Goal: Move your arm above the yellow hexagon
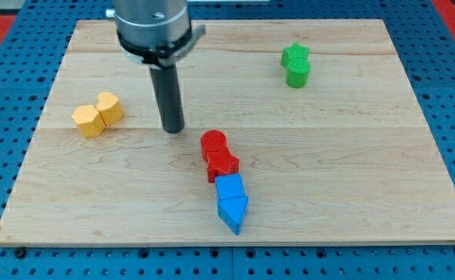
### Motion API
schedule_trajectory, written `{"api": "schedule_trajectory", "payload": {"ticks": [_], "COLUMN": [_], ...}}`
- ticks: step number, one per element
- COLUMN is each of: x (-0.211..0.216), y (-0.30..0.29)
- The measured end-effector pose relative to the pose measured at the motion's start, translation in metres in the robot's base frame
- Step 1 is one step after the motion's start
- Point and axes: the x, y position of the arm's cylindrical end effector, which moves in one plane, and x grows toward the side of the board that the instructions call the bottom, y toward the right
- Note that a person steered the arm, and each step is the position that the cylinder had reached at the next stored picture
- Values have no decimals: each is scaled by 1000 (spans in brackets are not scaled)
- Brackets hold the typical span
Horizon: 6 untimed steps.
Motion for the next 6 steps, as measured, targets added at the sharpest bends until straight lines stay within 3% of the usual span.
{"api": "schedule_trajectory", "payload": {"ticks": [4,6], "x": [-104,-82], "y": [-20,-169]}}
